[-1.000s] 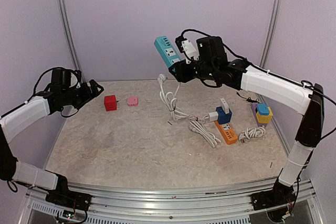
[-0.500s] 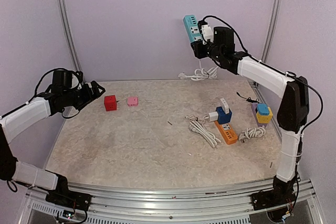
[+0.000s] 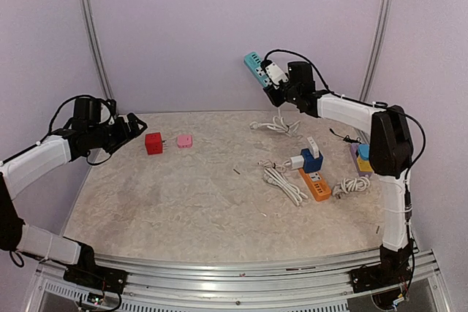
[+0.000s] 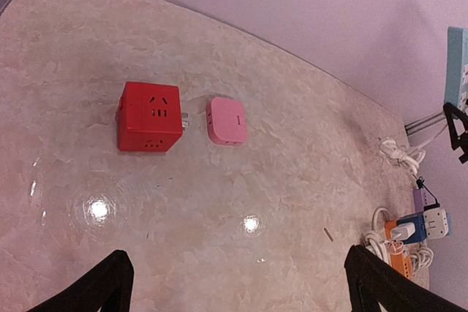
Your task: Pull the plug off the socket
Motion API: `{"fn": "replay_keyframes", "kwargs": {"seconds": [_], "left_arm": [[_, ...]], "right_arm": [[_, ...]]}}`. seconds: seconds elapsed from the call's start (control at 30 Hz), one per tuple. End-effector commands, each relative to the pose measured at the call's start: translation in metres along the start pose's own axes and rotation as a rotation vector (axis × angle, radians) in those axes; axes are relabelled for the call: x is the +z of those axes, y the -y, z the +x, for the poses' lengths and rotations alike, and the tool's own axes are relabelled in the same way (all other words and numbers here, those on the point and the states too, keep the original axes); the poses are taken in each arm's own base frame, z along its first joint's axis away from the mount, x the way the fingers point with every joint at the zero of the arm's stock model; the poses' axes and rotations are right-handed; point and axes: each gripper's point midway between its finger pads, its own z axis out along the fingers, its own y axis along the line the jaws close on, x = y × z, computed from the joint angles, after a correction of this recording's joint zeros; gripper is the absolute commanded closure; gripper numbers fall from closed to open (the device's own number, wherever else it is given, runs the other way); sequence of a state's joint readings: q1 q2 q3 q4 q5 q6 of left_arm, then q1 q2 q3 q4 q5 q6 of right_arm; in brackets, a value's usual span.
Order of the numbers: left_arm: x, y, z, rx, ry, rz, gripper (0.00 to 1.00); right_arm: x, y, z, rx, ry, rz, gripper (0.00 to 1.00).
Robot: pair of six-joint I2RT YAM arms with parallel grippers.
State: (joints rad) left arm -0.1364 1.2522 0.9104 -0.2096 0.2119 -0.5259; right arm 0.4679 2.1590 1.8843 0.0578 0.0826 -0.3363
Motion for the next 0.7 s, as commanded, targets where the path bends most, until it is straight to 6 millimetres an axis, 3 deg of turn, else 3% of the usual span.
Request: {"fn": "replay_keyframes", "kwargs": {"seconds": [0.0, 0.33, 0.47, 0.67], "left_arm": [[0.001, 0.003, 0.0, 0.018, -0.002, 0.005, 0.01], [-0.002, 0.001, 0.003, 0.029, -0.008, -0.001, 0.01], [-0.002, 0.002, 0.003, 0.028, -0.007, 0.005, 0.01], [-0.003, 0.001, 0.003, 0.031, -0.004, -0.003, 0.01]], "right_arm": [[0.022, -0.022, 0.014, -0.051, 0.022, -0.087, 1.0], [0.055, -0.076, 0.059, 0.021, -0.032, -0.261, 0.91], [0.061, -0.099, 0.081, 0.041, -0.078, -0.311, 0.85], [0.07, -0.124, 0.098, 0.067, -0.115, -0.336, 0.78]]}}
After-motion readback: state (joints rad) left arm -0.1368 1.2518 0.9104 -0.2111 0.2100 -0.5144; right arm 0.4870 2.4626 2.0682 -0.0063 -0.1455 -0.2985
